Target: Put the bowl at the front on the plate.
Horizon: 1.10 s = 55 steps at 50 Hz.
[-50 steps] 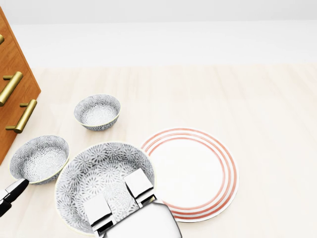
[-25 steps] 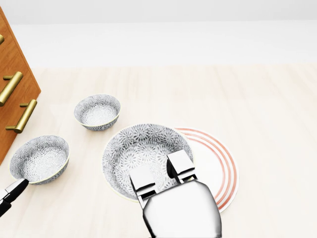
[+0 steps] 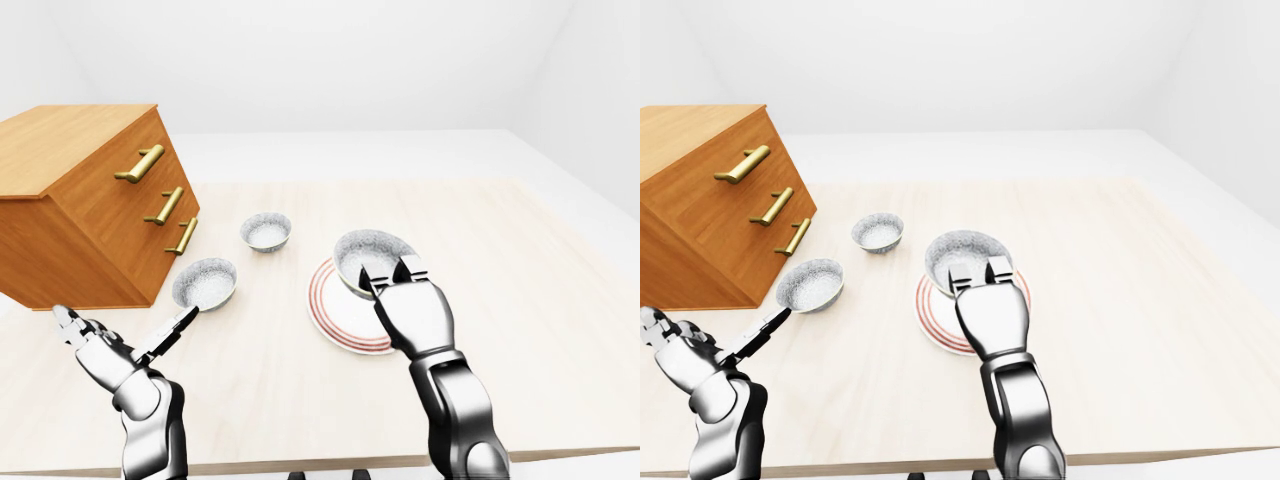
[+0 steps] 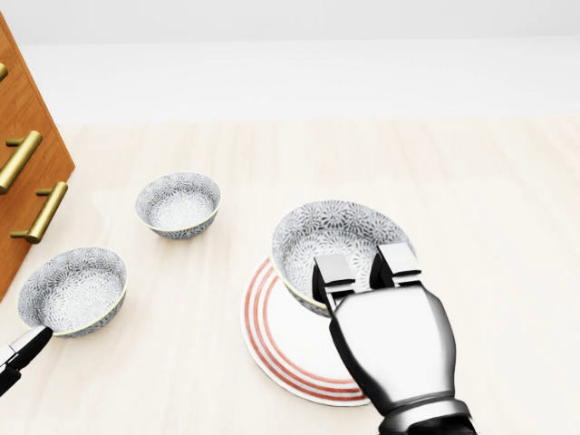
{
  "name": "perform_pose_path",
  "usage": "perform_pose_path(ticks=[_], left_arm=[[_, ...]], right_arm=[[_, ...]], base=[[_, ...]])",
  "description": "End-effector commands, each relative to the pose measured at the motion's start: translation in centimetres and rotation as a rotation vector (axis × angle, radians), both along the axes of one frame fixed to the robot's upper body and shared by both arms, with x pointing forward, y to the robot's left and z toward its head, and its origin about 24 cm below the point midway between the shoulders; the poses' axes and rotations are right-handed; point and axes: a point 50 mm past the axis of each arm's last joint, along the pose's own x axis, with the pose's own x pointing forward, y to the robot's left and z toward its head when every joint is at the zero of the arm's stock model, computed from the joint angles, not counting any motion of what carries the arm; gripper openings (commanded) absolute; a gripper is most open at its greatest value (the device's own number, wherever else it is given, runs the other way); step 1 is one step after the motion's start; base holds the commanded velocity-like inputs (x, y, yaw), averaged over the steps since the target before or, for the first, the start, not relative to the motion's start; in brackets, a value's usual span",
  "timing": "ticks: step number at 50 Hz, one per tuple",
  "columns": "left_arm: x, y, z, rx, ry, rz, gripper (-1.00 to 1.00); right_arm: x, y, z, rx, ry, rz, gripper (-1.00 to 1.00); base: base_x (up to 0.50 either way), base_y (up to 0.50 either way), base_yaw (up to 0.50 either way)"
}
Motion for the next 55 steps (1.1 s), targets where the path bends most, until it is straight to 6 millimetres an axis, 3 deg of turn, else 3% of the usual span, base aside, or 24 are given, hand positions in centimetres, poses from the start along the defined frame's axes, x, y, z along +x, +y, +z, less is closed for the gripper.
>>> perform_pose_path(ticks=[1,33,55], left_arm=[[0.0,0.0,0.1,0.001,0.003,-0.001,1.0],[-0.1,0.0,0.3,-0.001,-0.001,0.0,1.0],[0.1,0.0,-0.1,-0.001,-0.003,-0.001,1.0]], right_arm=[[2.1,-1.5,-0.3,0.052,0.008,-0.05,-1.0],[5.1,-1.0,-3.3,0.097,0.047,-0.028,-1.0],[4.9,-1.0,-5.4,0.042,0.061,-0.046,-1.0]], base=[[0.0,0.0,0.0],[0.0,0.0,0.0],[0.0,0.0,0.0]])
